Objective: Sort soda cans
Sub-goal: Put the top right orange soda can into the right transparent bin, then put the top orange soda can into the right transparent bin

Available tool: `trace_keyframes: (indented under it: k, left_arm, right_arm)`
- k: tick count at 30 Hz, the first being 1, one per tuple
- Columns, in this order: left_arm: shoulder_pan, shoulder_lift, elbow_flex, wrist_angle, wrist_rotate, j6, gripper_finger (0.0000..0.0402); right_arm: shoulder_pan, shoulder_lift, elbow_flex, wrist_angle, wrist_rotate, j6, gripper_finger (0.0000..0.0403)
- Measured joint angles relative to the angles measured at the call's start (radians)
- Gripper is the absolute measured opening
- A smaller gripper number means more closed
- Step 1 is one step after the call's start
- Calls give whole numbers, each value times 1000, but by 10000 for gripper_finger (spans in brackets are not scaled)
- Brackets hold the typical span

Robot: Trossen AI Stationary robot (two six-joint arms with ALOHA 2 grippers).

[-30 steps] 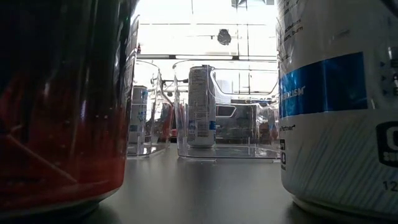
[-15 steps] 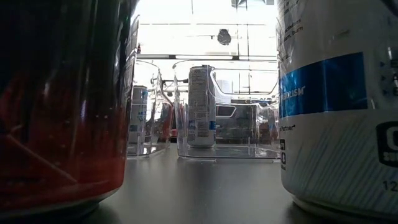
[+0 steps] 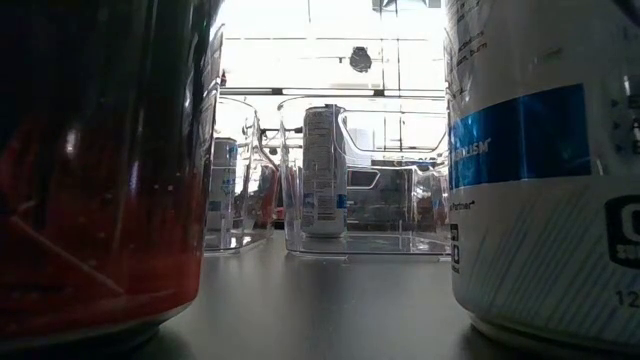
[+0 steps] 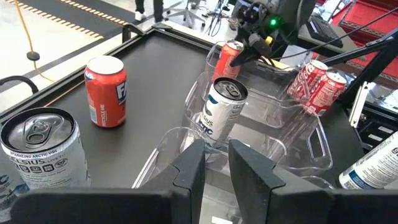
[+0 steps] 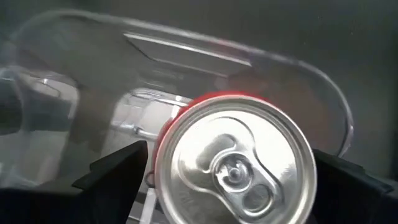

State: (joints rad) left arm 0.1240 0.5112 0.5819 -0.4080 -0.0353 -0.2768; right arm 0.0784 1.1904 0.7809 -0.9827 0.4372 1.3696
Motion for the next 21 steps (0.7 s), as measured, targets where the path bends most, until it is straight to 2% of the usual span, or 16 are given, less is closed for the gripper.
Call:
trace_keyframes:
  k: [15,17,21]
  left_arm:
    - [0,0,0,0,0,2,82]
    - [0,0,0,0,0,1,82]
    - [0,0,0,0,0,2,82]
  right_arm:
    - [0,-152,216,-180,19,-81,380]
    - [0,-163,240,-169,69,-72,380]
    - [-1,-170,259,-37,243,-96,380]
